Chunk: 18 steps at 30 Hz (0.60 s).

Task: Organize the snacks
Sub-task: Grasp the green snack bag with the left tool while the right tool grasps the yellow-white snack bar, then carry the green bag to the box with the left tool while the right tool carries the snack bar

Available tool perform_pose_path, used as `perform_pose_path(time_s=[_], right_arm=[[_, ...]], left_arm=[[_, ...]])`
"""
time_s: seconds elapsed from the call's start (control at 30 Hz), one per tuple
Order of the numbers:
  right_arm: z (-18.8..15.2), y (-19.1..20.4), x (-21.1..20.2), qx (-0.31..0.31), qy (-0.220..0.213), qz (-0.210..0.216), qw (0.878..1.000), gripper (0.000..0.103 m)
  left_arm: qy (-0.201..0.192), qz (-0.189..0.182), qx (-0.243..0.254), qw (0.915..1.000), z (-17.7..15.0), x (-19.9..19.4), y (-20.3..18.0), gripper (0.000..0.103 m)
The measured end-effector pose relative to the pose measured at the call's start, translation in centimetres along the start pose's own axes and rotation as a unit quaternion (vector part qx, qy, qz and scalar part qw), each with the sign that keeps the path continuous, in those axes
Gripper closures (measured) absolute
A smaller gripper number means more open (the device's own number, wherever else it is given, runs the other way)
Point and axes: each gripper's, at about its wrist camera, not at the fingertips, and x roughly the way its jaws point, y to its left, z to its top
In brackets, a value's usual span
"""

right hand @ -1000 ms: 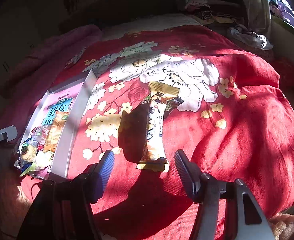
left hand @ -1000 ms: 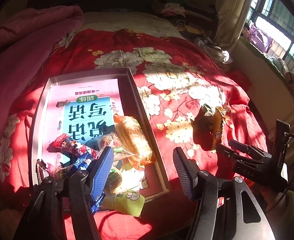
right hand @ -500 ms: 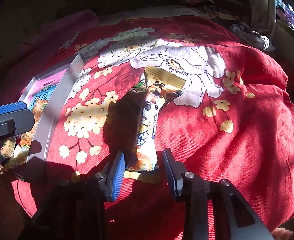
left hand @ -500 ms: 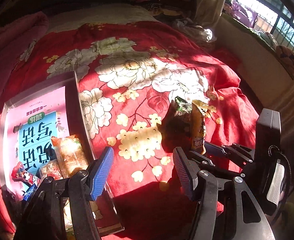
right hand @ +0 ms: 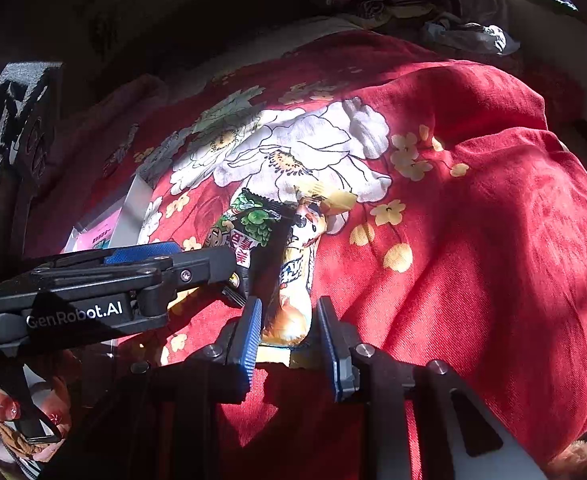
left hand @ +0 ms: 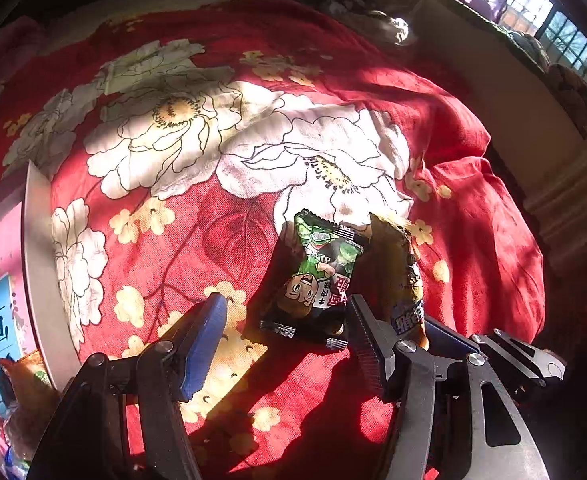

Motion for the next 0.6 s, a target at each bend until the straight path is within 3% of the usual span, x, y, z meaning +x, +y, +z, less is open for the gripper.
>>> perform_pose_path(time_s=[0.2, 0.3, 0.37, 0.6], right_arm=[[-0.1, -0.3, 1.3, 0.005, 0.021, -0.003, 1.000, 0.075], [0.0, -0.2, 1.8, 0.004, 0.025, -0.007, 1.000, 0.074], [0.2, -0.2, 2.1, 0.001, 0.026, -0.007, 1.000, 0.074], [0.8, -0.4, 2.6, 0.018, 0.026, 0.060, 0.998, 0.076]], left_arm=[[-0.002, -0.004, 0.010, 0.9999, 1.0, 1.4, -0.5, 0.041], [-0.005, -0.017, 0.009, 0.9998, 1.2, 1.6, -0.4, 0.066], [-0.005, -0.020, 0.012, 0.9997, 1.1, 1.6, -0.5, 0.068], [-0.013, -0.050, -0.016, 0.9985, -0.3, 0.2, 1.0, 0.074]])
